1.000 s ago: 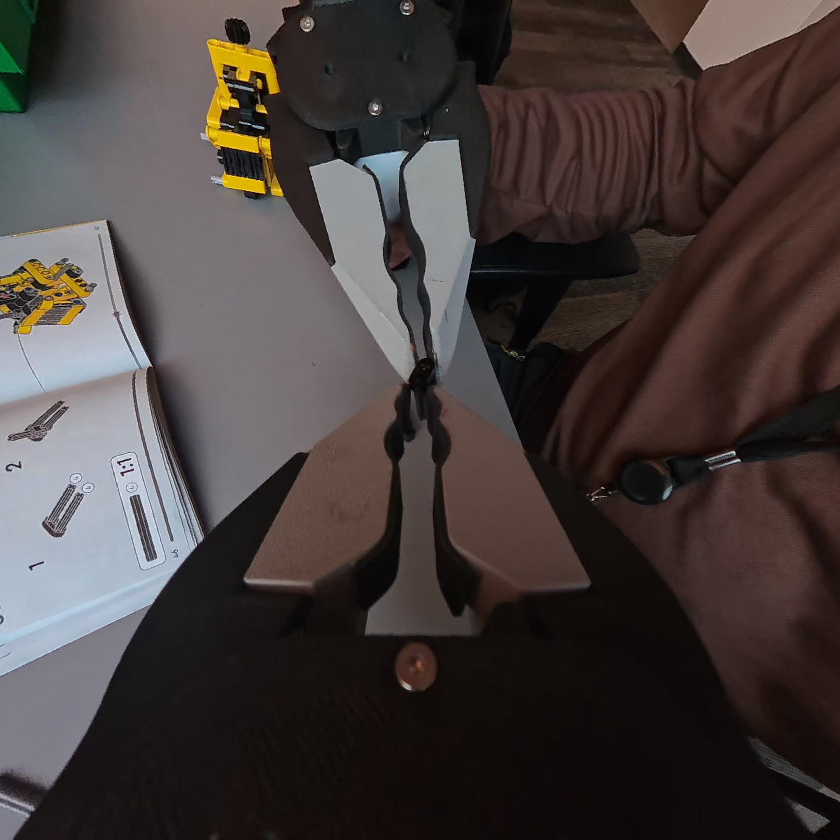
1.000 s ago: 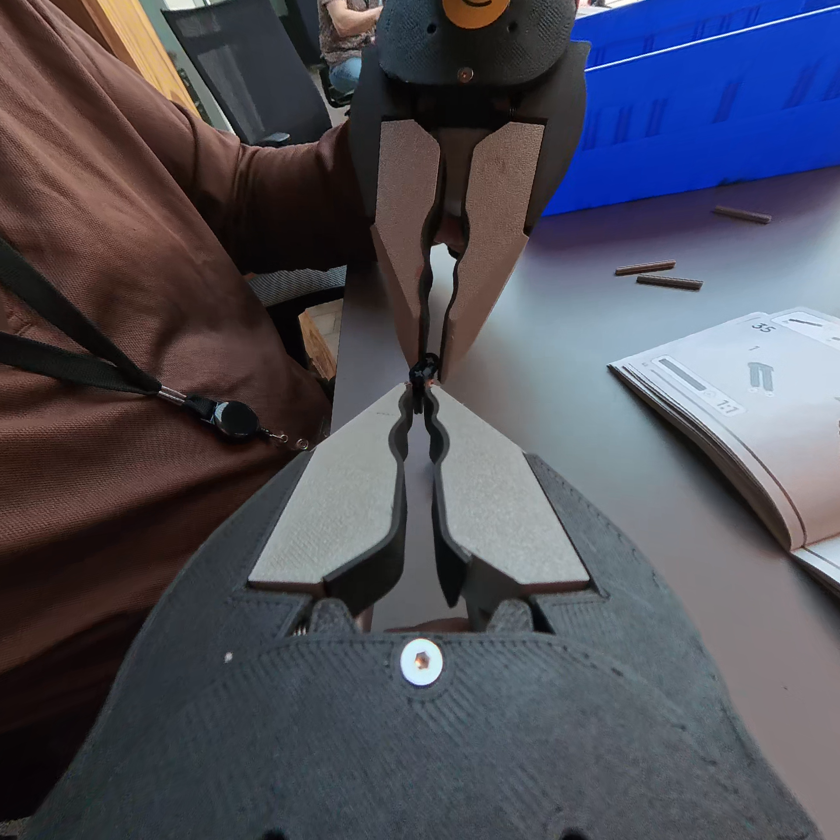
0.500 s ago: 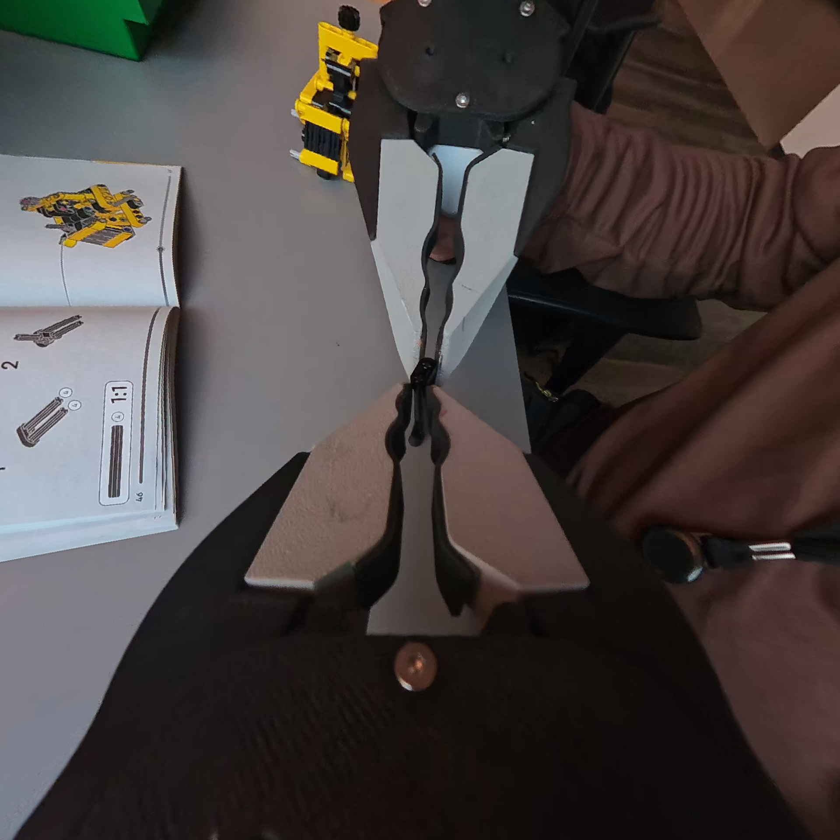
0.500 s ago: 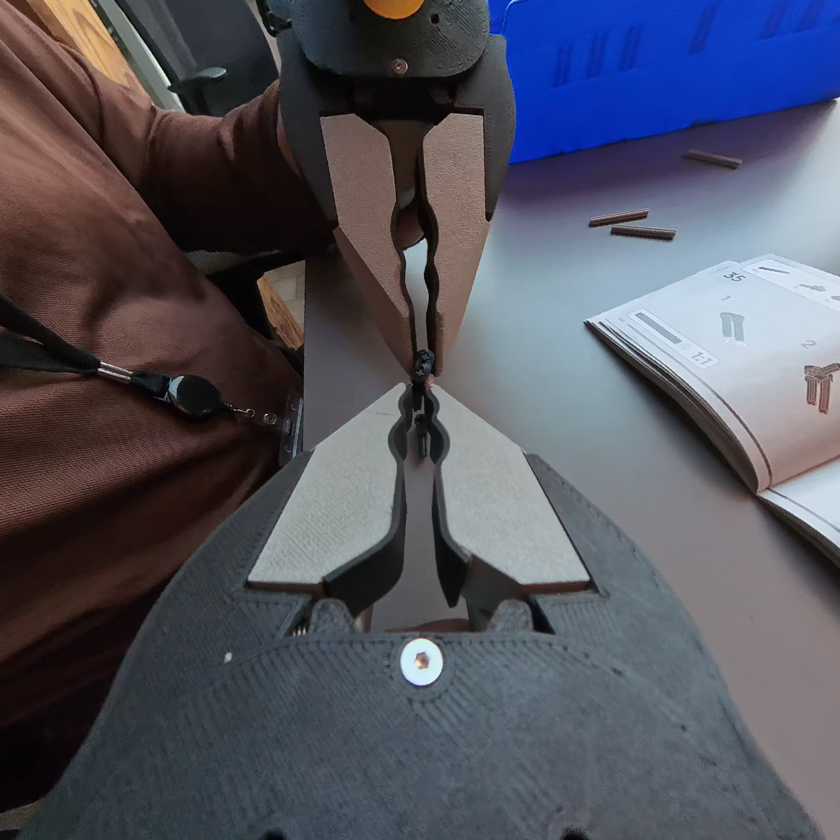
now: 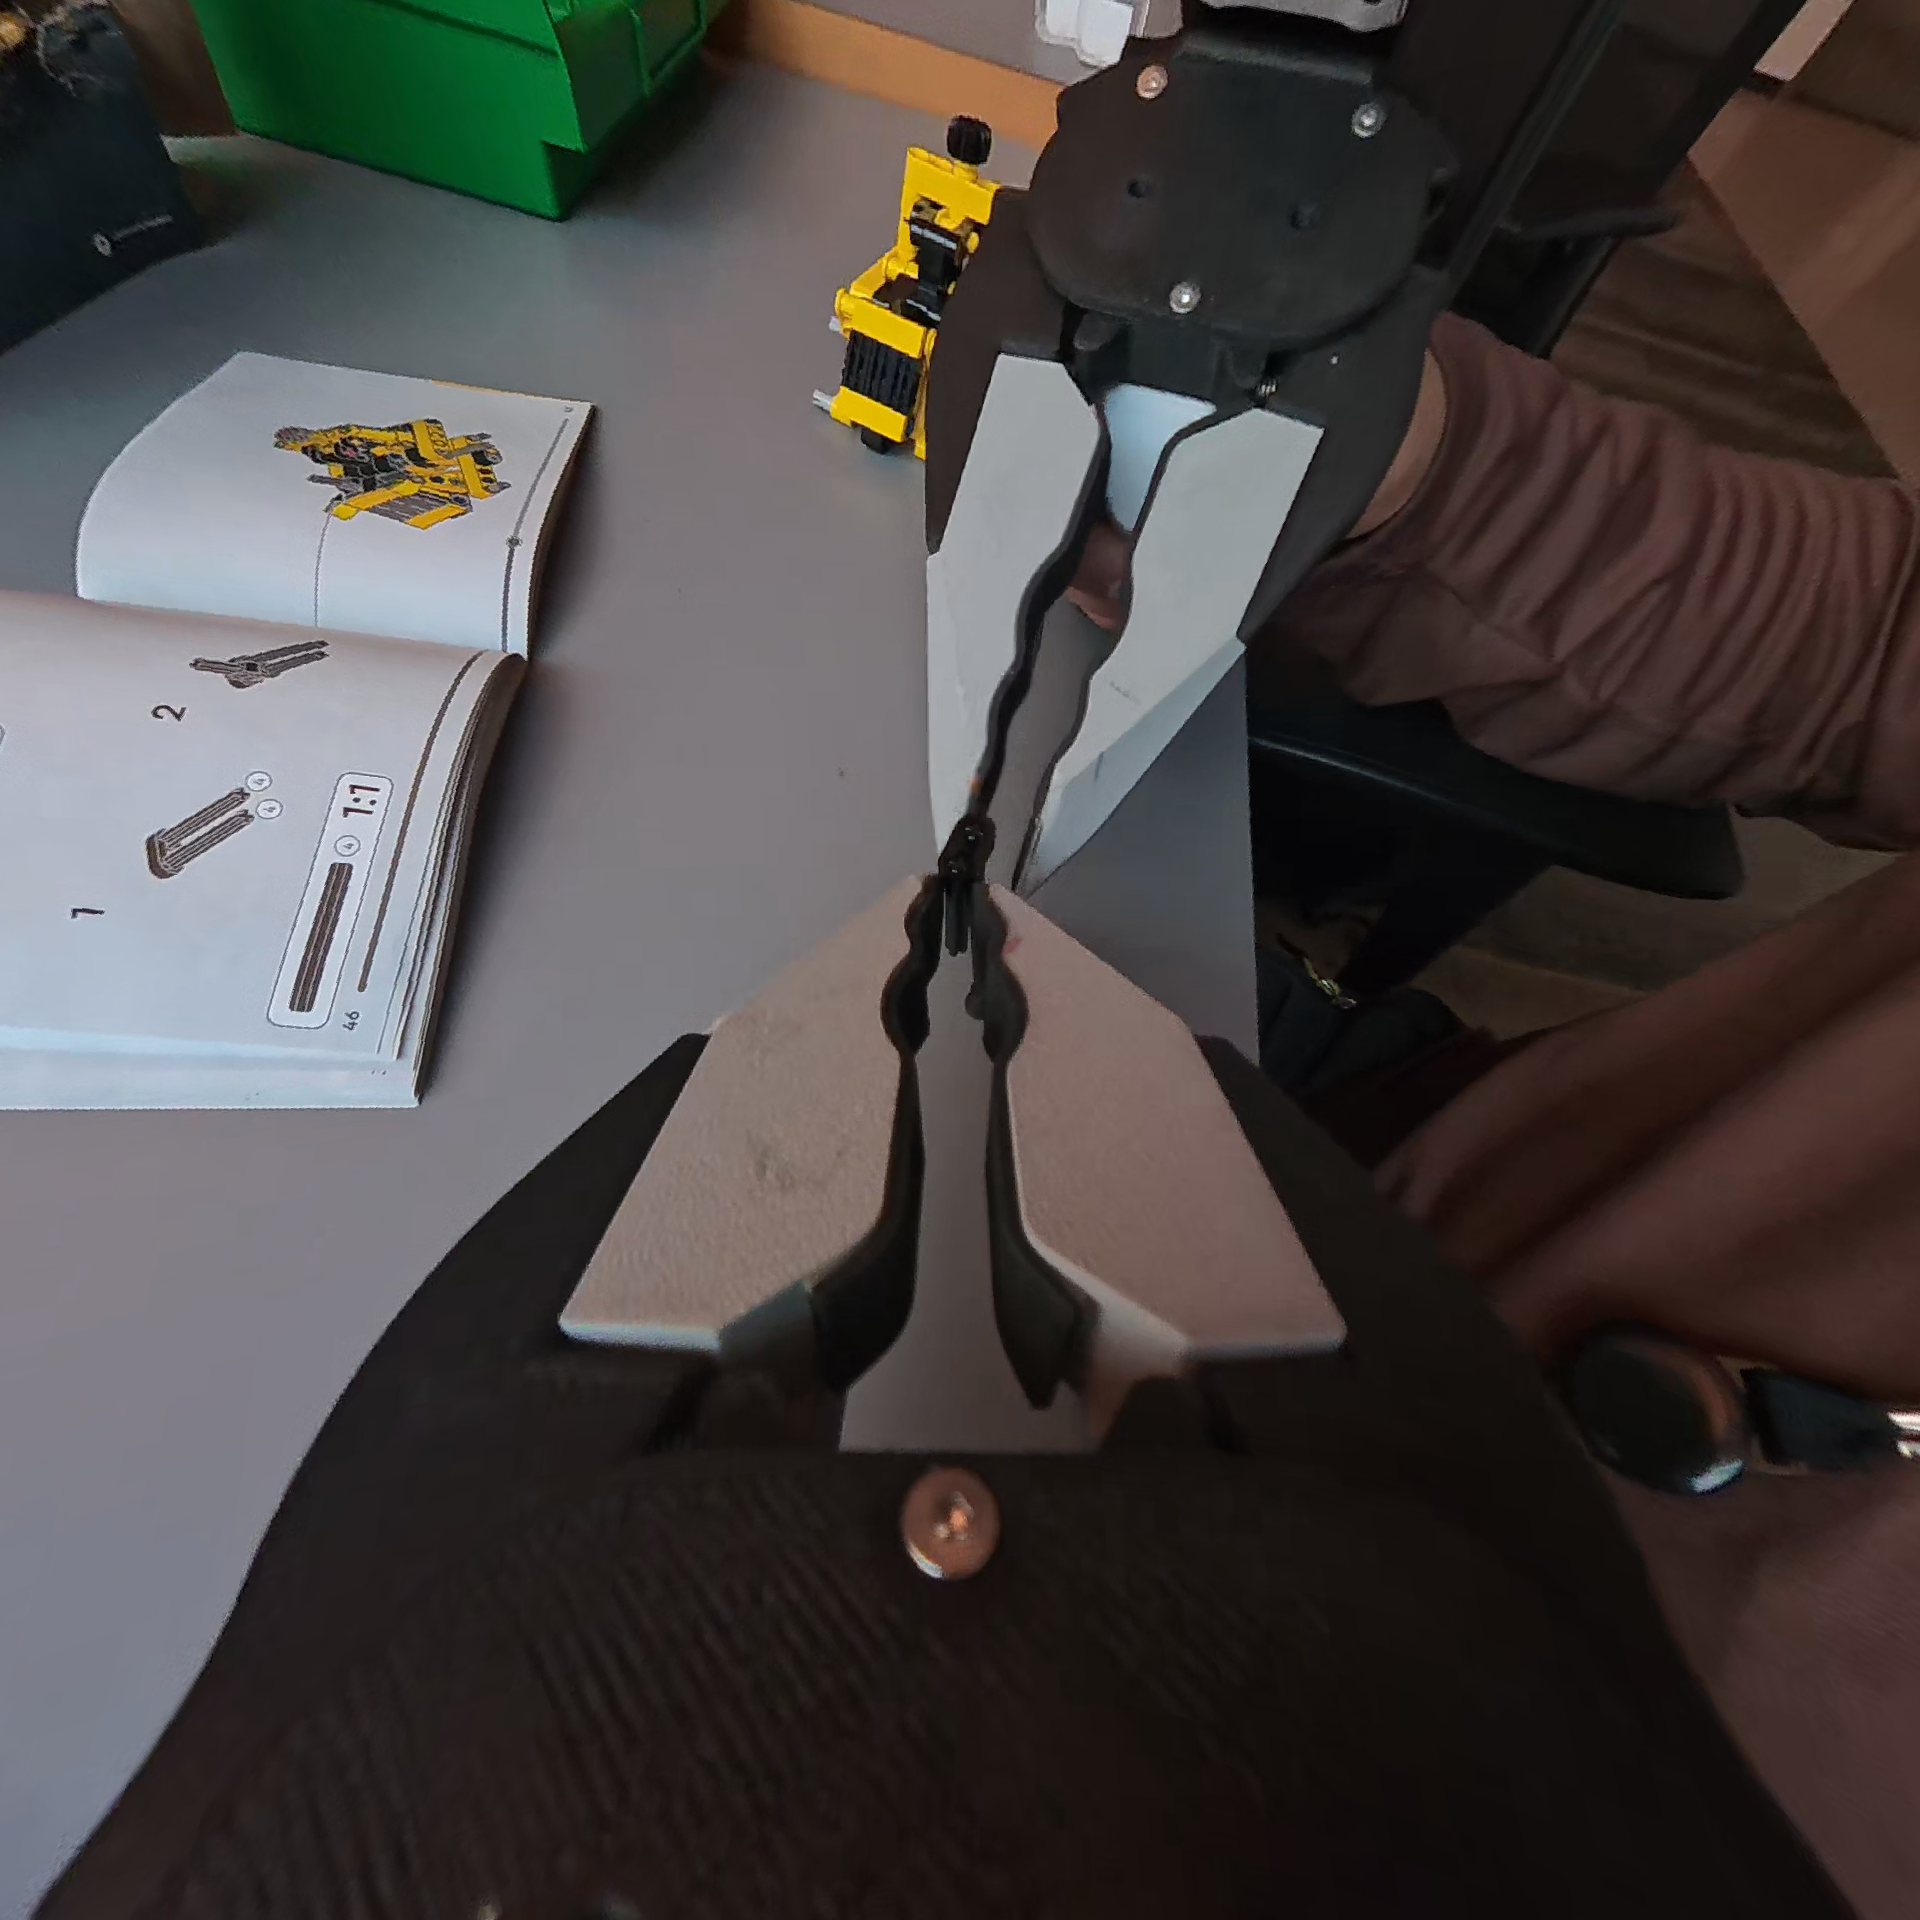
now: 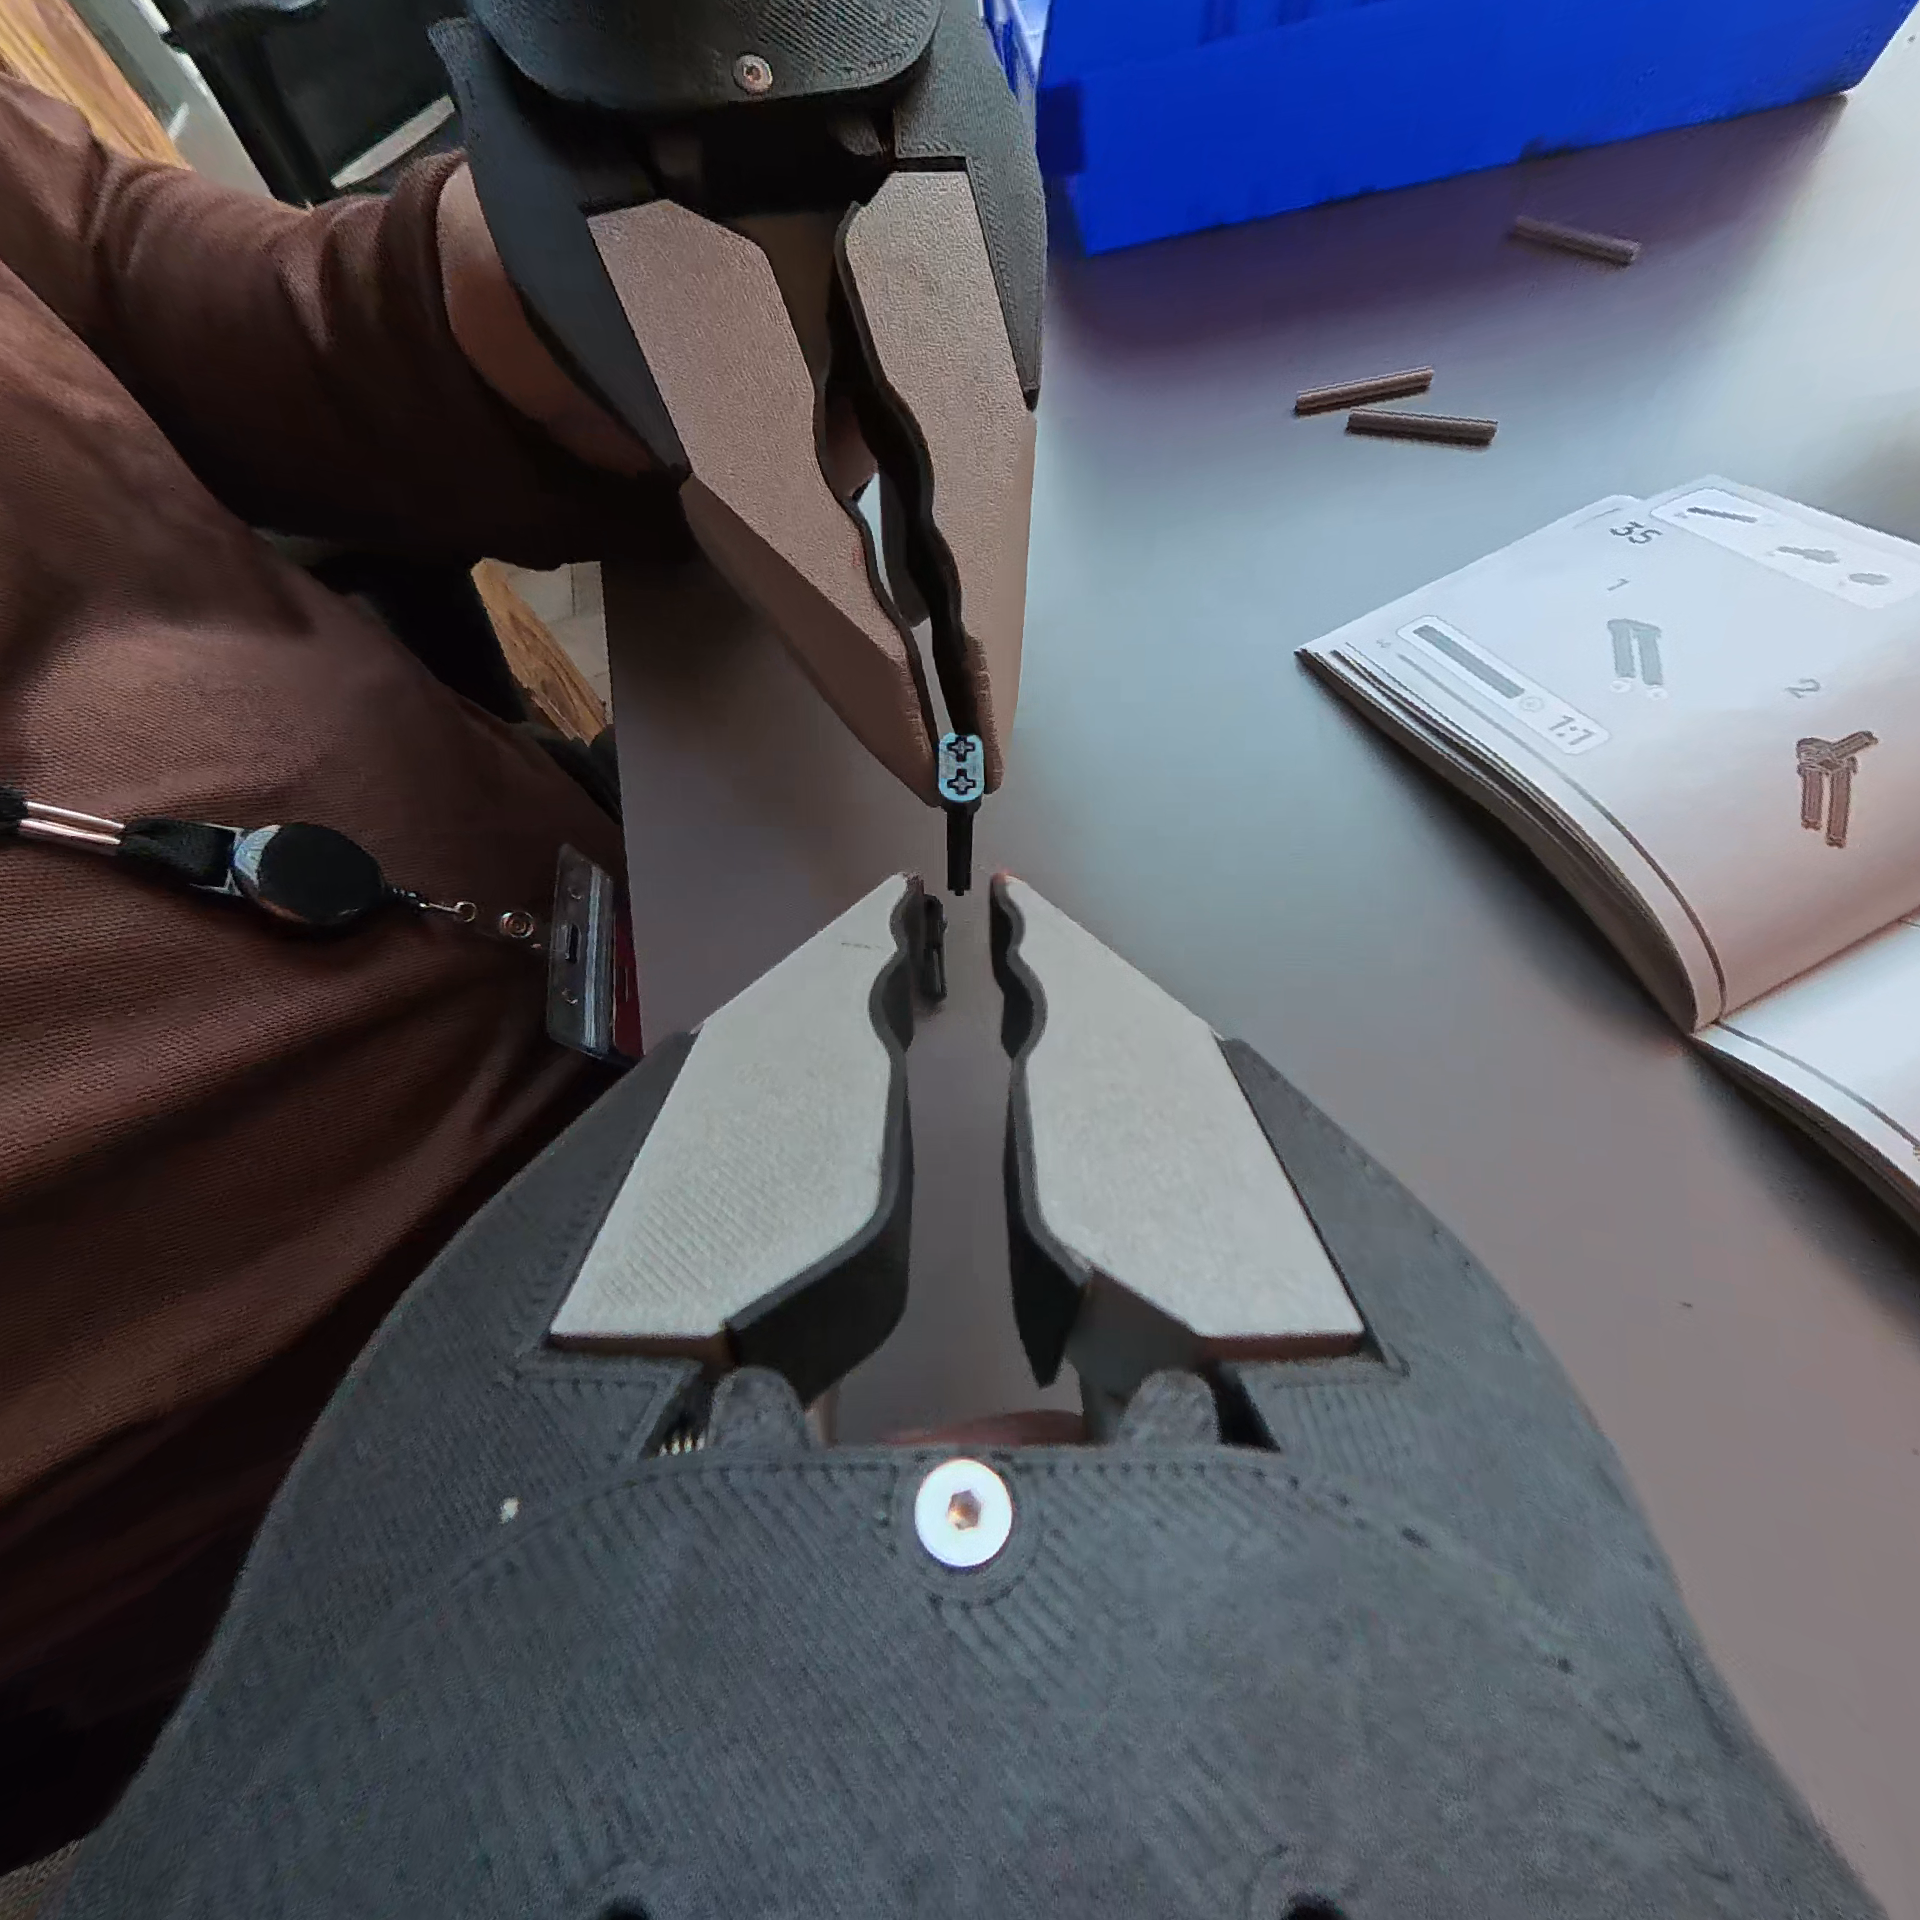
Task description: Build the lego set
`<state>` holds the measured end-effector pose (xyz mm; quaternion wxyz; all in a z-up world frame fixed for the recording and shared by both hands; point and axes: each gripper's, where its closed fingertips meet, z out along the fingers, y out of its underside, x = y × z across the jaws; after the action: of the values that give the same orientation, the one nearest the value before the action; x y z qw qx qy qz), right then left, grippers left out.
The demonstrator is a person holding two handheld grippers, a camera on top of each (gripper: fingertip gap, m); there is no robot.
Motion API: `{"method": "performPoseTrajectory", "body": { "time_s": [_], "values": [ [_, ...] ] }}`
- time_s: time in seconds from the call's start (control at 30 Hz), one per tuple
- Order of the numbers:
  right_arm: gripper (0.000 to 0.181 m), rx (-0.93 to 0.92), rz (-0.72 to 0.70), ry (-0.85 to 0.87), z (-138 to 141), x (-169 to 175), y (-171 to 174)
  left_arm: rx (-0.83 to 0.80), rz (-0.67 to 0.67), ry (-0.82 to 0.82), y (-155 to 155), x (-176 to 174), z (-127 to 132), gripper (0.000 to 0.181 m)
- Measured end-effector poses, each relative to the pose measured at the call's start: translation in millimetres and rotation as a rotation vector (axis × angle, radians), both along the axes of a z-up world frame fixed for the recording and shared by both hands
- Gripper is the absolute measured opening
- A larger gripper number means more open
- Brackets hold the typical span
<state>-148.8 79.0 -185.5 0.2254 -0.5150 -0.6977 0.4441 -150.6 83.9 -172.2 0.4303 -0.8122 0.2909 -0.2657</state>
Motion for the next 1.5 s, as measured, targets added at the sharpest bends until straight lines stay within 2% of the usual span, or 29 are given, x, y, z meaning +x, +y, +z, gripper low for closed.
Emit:
{"method": "performPoseTrajectory", "body": {
  "time_s": [0.03,0.13,0.2,0.27,0.87,1.1,1.23,1.37,1.43,1.5],
  "values": [
    [0.012,0.0,-0.005,0.001,0.1,-0.7,0.1,0.004,0.002,-0.007,-0.4,1.0,0.6,0.002],
    [0.015,-0.014,-0.011,0.031,5.1,-2.7,-1.2,-0.001,-0.006,0.007,-2.2,4.4,-5.3,0.002],
    [0.004,-0.011,-0.006,0.05,7.7,-3.1,-2.9,-0.011,-0.013,0.018,-3.0,5.6,-10.2,0.002],
    [0.003,0.017,-0.013,0.053,6.6,-3.6,-2.8,-0.007,-0.014,0.028,-2.9,5.5,-10.3,0.002],
    [0.004,0.029,0.018,0.04,3.7,-2.6,-7.9,-0.016,-0.033,0.05,-7.4,7.7,-14.5,0.002],
    [0.004,0.025,0.035,0.068,7.5,-1.0,-10.3,0.021,-0.049,0.035,-10.2,9.1,-9.5,0.003],
    [0.004,0.017,0.038,0.084,10.2,-0.1,-10.4,0.033,-0.067,0.007,-12.9,10.0,-5.5,0.016],
    [0.004,0.0,0.045,0.124,16.7,2.2,-10.9,0.043,-0.071,-0.057,-14.1,7.8,2.3,0.018],
    [0.004,-0.01,0.045,0.162,22.4,3.9,-10.3,0.038,-0.066,-0.097,-13.6,5.3,6.1,0.009],
    [0.004,-0.025,0.034,0.199,28.2,5.3,-7.8,0.063,-0.061,-0.136,-14.0,2.8,12.8,0.006]
  ]
}}
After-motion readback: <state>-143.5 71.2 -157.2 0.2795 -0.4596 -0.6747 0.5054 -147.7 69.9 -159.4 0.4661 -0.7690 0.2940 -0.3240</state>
